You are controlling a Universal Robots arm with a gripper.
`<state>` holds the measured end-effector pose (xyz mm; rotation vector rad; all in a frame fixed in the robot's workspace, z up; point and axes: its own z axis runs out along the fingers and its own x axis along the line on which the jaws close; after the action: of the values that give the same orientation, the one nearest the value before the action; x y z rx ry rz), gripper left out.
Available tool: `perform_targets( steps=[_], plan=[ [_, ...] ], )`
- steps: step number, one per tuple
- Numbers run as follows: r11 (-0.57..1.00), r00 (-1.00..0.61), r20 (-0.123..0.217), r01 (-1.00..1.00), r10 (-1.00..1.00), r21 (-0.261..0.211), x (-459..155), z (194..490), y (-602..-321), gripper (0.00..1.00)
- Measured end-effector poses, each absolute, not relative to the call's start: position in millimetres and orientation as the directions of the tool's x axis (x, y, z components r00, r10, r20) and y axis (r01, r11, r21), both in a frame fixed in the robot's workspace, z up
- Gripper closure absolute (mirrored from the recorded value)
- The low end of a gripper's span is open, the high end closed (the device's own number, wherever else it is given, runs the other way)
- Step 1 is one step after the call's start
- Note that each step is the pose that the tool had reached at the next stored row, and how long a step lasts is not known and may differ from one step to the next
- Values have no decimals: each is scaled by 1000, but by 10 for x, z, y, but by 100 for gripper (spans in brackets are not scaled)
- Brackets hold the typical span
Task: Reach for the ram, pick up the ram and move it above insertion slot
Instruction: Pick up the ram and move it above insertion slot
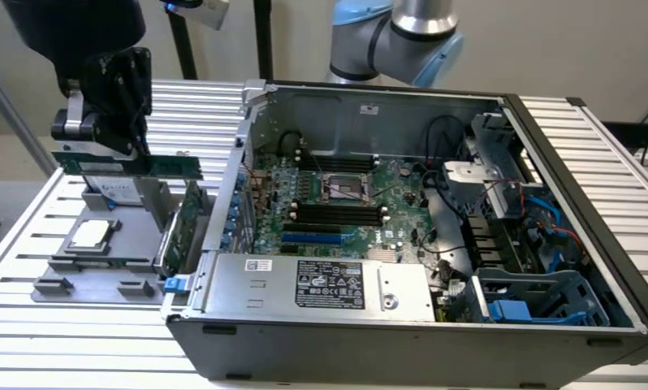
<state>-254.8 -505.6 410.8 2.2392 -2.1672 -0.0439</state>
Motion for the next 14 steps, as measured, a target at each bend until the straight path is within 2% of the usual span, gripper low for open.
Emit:
perform_targets(
  steps=[14],
  plan=[
    [-33,33,-1,-999,-999,34,-2159,4111,-4789,86]
  ],
)
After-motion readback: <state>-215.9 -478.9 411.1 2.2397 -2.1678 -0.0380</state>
